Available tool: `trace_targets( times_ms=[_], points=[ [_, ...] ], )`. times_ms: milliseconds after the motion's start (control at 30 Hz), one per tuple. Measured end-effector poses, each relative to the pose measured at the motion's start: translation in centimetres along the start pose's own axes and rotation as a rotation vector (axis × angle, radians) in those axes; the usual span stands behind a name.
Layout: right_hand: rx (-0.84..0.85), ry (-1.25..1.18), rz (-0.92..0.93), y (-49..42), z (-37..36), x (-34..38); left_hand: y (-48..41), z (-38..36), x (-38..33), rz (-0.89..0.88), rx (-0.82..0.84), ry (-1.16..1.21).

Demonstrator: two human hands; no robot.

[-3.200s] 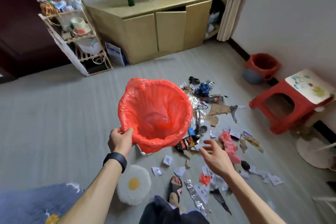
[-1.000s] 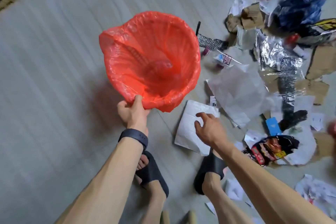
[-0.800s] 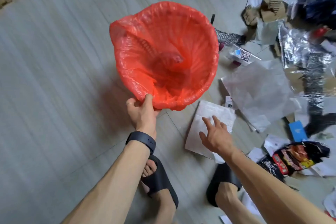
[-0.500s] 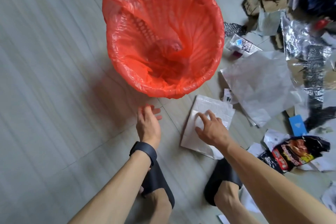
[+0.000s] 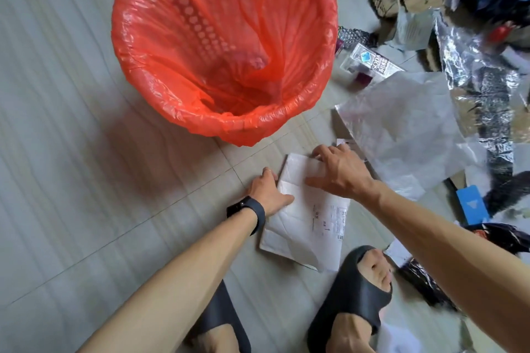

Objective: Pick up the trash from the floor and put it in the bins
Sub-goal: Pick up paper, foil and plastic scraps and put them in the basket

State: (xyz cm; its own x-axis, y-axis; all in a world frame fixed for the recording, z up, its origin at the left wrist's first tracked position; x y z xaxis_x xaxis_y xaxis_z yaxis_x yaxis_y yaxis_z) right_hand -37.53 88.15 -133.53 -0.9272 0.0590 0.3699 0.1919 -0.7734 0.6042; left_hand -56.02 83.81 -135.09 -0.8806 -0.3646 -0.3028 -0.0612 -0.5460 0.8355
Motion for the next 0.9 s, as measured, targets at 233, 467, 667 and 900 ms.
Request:
trace_targets(
  times_ms=[233, 467, 667, 900],
  points=[
    [0.158, -0.197, -0.011, 2.2, -1.4, -1.1, -0.4, -1.3, 1.3, -0.094, 0.112, 0.111],
    [-0.022, -0.367, 0.05, 8.2, 7.7, 1.8, 7.4, 5.6, -3.9, -0.322, -0.074, -0.006],
    [-0.224, -0.631, 0.109, 16.2, 15.7, 6.6, 18.2, 13.7, -6.7, -0.473, -0.346, 0.004],
    [-0.639, -0.579, 0.181, 23.8, 23.4, 10.5, 28.0, 19.5, -7.8, -0.556, -0.547, 0.398]
  ],
)
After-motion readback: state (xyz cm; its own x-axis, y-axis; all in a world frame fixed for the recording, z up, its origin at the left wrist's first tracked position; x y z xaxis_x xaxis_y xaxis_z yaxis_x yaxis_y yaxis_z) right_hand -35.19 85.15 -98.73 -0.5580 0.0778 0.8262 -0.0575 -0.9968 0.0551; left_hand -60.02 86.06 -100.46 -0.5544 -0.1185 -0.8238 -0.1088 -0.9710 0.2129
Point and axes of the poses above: each hand's wrist, its own y-axis away from the middle knuckle, its own z-axis out of the back of the hand, x = y × z, the point moved 6 cm from there along -y, towards the middle knuckle, and after that the axes turned 11 degrees about -y, right-handed, at the moved point
